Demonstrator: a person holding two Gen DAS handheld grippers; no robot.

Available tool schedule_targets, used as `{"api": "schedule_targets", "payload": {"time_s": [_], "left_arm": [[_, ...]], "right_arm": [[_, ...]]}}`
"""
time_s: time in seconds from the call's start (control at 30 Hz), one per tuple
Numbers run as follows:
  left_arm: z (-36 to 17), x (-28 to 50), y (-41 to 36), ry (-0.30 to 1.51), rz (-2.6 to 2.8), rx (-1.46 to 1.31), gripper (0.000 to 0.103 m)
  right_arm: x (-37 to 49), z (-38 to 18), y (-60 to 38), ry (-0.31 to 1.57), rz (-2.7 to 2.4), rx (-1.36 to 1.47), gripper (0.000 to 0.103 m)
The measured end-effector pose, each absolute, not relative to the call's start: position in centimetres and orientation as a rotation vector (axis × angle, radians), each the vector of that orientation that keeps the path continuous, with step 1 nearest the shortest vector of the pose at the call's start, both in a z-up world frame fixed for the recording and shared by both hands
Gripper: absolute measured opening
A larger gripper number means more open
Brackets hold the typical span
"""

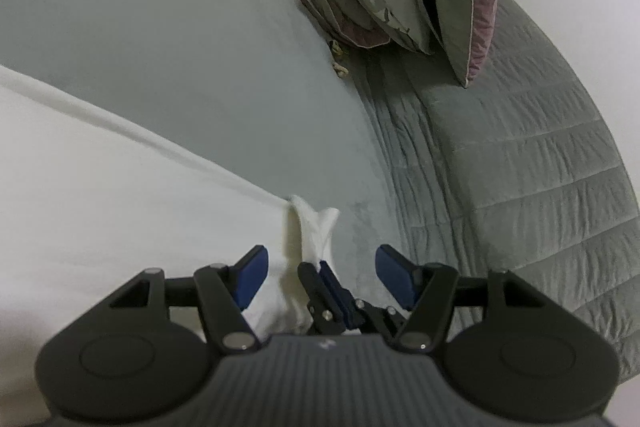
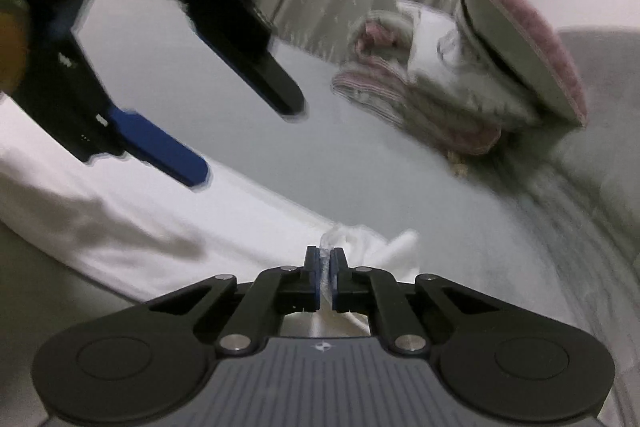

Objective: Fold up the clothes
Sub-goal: 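Grasp the hem beside the right tool with the left tool while the right tool holds it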

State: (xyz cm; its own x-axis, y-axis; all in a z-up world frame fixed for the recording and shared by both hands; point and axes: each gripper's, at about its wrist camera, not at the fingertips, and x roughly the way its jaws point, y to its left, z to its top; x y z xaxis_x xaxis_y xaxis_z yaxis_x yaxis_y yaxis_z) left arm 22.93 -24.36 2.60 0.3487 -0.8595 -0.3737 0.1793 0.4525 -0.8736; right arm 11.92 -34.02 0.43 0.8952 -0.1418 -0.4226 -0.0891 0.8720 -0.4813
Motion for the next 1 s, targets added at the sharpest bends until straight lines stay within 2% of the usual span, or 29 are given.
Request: {"api": "schedule_targets", "payload": {"time_s": [0.2, 0.6, 0.67, 0.7, 0.73, 0.8, 0.83, 1.0], "left_arm": [[2.0, 24.1, -25.4, 1.012, -0.796, -0.896, 0.061], [-0.1, 24.9, -26.3, 1.050, -0.710, -0.892, 0.063], [-0.4, 25.2, -26.5, 1.045, -0.699, -0.884, 0.058], [-0.5, 25.3, -26.6, 1.040, -0.694, -0.882, 0.049], [-0.6, 25.4, -26.6, 1.036, -0.689, -0.879, 0.034], [-0.6, 25.4, -26.4, 1.025, -0.676, -0.875, 0.015], [-0.6, 25.3, -26.3, 1.020, -0.670, -0.873, 0.011], [-0.6, 25.2, -25.9, 0.994, -0.638, -0.863, 0.007]], "right_arm": [[10.0, 0.9, -31.0, 0.407, 0.018, -0.659, 0.007], [9.0, 2.0, -30.4, 0.383, 0.037, -0.659, 0.007], [8.9, 1.9, -30.1, 0.388, 0.049, -0.679, 0.007], [8.8, 1.8, -30.1, 0.390, 0.052, -0.688, 0.007], [8.9, 1.8, -30.1, 0.391, 0.057, -0.689, 0.007], [9.0, 1.8, -30.2, 0.392, 0.067, -0.691, 0.007], [9.0, 1.8, -30.2, 0.393, 0.071, -0.691, 0.007], [8.9, 1.8, -30.1, 0.390, 0.084, -0.714, 0.007]]}}
